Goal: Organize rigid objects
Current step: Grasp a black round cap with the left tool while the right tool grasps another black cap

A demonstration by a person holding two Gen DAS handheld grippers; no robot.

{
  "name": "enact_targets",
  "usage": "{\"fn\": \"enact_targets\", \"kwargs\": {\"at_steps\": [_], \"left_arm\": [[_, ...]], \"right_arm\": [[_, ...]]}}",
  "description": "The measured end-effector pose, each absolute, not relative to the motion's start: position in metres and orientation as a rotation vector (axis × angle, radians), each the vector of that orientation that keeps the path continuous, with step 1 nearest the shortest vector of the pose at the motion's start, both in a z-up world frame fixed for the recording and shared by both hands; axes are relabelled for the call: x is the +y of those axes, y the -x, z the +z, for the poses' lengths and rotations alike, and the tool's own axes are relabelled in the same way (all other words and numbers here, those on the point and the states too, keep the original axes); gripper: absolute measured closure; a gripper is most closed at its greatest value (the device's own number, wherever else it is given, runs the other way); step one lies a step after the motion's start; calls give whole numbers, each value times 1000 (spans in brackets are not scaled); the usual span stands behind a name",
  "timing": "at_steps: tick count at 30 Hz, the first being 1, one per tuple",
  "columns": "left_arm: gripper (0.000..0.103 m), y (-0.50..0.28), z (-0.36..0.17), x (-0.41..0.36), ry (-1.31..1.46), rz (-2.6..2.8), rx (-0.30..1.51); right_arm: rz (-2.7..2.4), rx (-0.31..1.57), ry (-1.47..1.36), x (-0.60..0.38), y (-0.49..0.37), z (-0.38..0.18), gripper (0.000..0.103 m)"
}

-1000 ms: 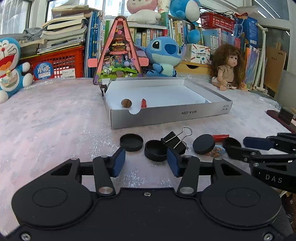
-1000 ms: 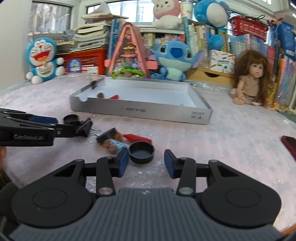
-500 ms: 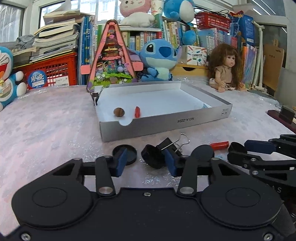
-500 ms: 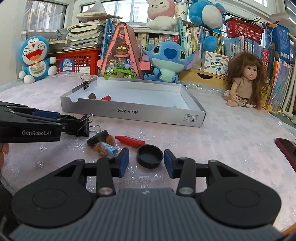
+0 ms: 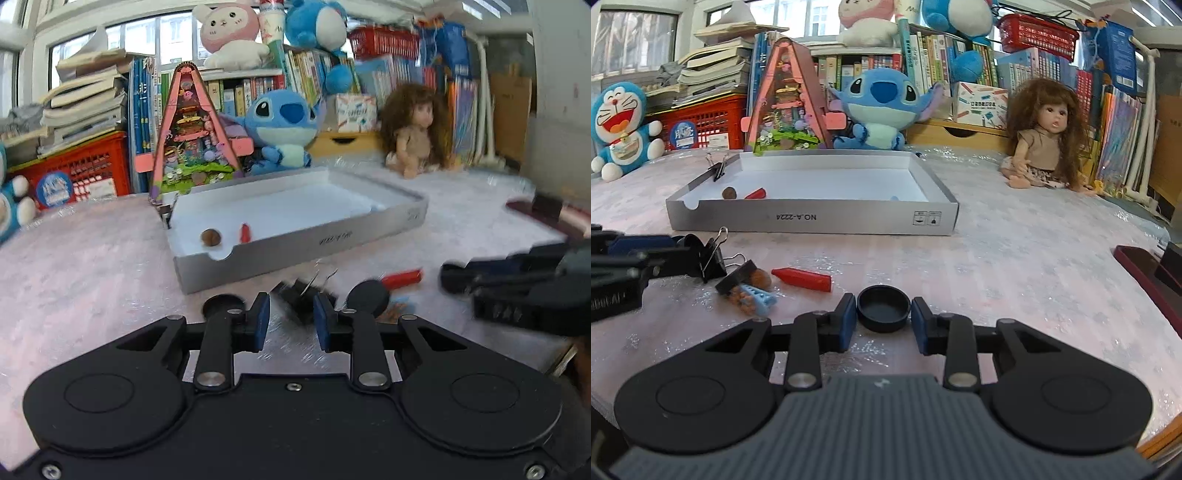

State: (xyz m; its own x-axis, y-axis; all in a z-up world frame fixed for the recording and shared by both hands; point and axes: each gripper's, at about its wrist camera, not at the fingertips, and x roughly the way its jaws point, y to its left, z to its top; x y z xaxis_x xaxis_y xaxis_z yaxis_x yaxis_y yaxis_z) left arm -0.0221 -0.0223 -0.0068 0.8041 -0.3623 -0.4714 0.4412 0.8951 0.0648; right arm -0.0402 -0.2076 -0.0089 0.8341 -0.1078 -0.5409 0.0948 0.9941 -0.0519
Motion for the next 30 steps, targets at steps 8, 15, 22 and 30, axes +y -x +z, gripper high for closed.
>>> {"fn": "enact_targets", "kwargs": {"at_steps": [8,15,22,30], "left_arm": [[78,17,-12,-25,-206,-404,486],[78,-2,-11,-28,-158,-377,505],[78,-5,-6,-31,-140,-433,486],[78,12,-3,-40,-150,-582,456]], "right_arm": [[-108,574,20,-208,40,-9,65],[-106,576,20,-207,40,-9,65],[-106,576,19,-208,40,-9,65],[-106,576,19,-208,40,-9,65]]}}
